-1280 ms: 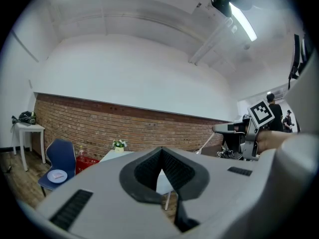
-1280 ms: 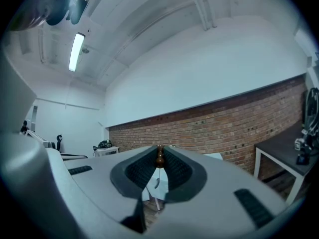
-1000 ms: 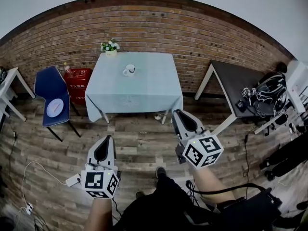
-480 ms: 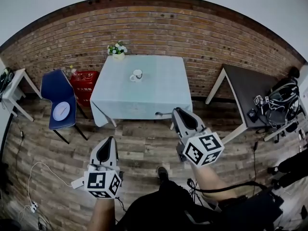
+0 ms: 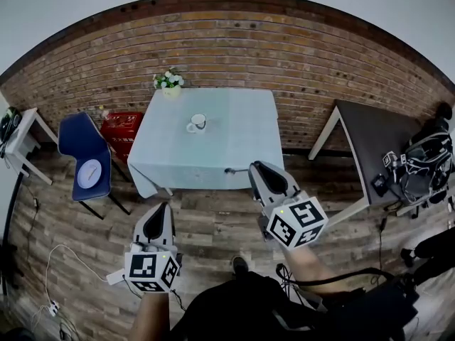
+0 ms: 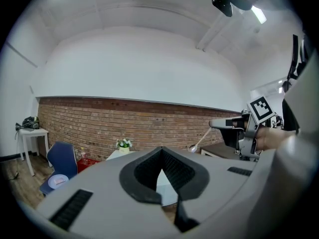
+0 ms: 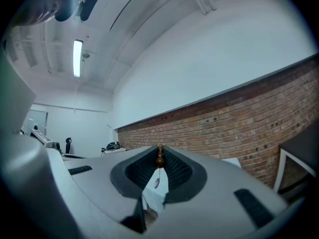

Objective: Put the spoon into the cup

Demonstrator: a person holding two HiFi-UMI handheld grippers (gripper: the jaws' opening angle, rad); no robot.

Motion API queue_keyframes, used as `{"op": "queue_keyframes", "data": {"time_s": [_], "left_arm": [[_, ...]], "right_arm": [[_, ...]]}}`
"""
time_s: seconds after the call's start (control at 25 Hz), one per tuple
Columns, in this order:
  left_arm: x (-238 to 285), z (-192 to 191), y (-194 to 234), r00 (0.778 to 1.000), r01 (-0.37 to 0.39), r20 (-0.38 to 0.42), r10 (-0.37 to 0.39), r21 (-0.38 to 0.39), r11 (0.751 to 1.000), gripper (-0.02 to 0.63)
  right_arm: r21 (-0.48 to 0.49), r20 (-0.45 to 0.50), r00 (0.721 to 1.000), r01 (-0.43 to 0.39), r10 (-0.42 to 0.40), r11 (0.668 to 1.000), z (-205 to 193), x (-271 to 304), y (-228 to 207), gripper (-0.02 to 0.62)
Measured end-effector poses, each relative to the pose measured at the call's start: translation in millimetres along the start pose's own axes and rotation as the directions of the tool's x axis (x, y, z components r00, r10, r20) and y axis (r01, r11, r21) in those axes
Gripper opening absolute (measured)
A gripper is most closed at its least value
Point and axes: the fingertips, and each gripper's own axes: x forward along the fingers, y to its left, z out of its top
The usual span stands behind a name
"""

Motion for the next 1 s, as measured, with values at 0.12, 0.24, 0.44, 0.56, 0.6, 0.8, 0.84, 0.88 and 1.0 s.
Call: {"op": "queue_keyframes", "data": {"time_s": [0.12,0.24,0.44,0.56,0.6,0.8,0.84,0.88,1.0], "left_arm": [[23.1,-4.4,-9.4,1.0,-0.004,-0.011,0.004,0.005,1.0,0.009],[47.6,-5.7,-19.9,1.0,-0.006,-0.018,0.007,0.012,1.0,0.009],[82.8,-2.0,-37.2,0.999,-0.019,-0.025,0.02,0.033,0.999,0.009],[98.7,1.5,-45.4,0.999,-0.034,-0.025,0.035,0.052,0.998,0.009],[103.3,1.6,-47.3,0.999,-0.036,-0.028,0.037,0.055,0.998,0.009],[121.1,-0.9,-44.8,0.998,-0.051,-0.044,0.054,0.069,0.996,0.009],[124.8,-0.6,-43.2,0.997,-0.055,-0.044,0.058,0.069,0.996,0.009],[128.5,-0.4,-41.6,0.997,-0.056,-0.043,0.059,0.067,0.996,0.009],[140.6,-2.0,-35.4,0.998,-0.049,-0.037,0.051,0.061,0.997,0.009]], "right_arm": [[0.007,-0.004,1.0,-0.005,0.005,1.0,-1.2,7.3,-23.3,0.049],[0.016,-0.016,1.0,-0.01,0.01,1.0,-1.9,12.4,-46.6,0.05],[0.025,-0.019,0.999,-0.03,0.03,0.999,2.0,22.8,-82.9,0.049],[0.036,-0.014,0.999,-0.038,0.039,0.999,3.3,30.5,-103.9,0.051],[0.043,-0.014,0.999,-0.038,0.039,0.998,2.7,33.2,-110.3,0.049],[0.069,-0.004,0.999,-0.043,0.044,0.997,-4.2,45.2,-130.4,0.049],[0.073,-0.006,0.999,-0.041,0.041,0.996,-5.4,48.3,-133.7,0.049],[0.075,-0.011,0.999,-0.037,0.038,0.996,-6.2,51.6,-136.3,0.049],[0.074,-0.02,0.999,-0.032,0.034,0.997,-6.4,63.1,-139.6,0.049]]}}
